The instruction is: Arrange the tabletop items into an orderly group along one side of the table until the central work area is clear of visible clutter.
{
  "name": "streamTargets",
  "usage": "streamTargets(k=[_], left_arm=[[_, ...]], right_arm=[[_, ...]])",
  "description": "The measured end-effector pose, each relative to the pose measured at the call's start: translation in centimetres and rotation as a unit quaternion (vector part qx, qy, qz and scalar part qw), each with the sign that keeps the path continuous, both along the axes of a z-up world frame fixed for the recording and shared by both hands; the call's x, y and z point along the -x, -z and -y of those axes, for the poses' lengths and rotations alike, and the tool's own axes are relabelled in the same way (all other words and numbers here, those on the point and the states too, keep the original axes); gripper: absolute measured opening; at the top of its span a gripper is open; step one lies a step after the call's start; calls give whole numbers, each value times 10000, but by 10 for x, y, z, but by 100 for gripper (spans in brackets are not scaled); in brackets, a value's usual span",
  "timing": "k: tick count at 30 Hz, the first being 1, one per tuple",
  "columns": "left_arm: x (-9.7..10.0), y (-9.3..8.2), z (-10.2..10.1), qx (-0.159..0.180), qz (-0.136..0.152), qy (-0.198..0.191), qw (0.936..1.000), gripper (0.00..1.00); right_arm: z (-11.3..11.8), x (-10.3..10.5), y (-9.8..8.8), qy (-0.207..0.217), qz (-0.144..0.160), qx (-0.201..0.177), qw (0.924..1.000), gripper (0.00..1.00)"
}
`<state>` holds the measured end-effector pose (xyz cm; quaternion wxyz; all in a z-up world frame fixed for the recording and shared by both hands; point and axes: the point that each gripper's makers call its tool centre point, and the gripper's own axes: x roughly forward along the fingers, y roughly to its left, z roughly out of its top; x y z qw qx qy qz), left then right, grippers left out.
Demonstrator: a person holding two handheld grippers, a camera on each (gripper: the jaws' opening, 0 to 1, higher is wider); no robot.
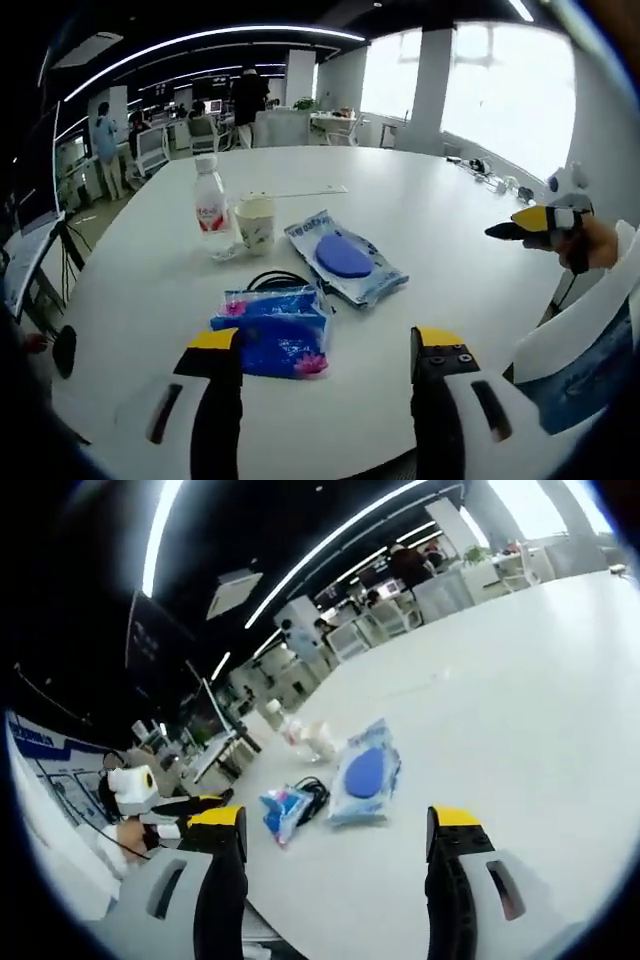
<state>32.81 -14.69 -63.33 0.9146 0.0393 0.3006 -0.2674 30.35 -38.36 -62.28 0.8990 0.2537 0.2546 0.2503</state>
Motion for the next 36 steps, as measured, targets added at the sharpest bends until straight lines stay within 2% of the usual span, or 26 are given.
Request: streamTargets(k=[4, 7, 10, 14, 19, 24, 29, 33, 36], left_arm=[[-19, -5, 8, -126, 115, 191, 9997, 67], [-27, -6, 16, -84, 129, 221, 9996, 67], [-29, -7, 22, -35, 140, 211, 9997, 66], [-28, -6, 26, -67, 125, 240, 9996, 66], [-31, -6, 23, -137, 136, 279, 9994, 65], [-33, -6, 18, -86, 140, 133, 9998, 64], [-31, -5, 11, -19, 131, -50, 9999, 63], [-31, -6, 1, 22, 148, -180, 9997, 63], [-32, -6, -8, 69, 164, -315, 9993, 62]], right_arm=[[-7, -2, 11, -10, -247, -239, 9994, 71], [-9, -7, 19, 50, -420, -322, 9986, 70], [-12, -16, 28, 159, -617, -571, 9963, 70], [-18, -26, 45, 259, -897, -686, 9933, 70], [-25, -36, 59, 340, -1227, -790, 9887, 70], [-44, -54, 72, 485, -1629, -1135, 9789, 68], [-58, -63, 87, 628, -1990, -1248, 9700, 68], [-62, -71, 96, 724, -2137, -1120, 9677, 67], [-62, -79, 97, 730, -2094, -921, 9707, 67]])
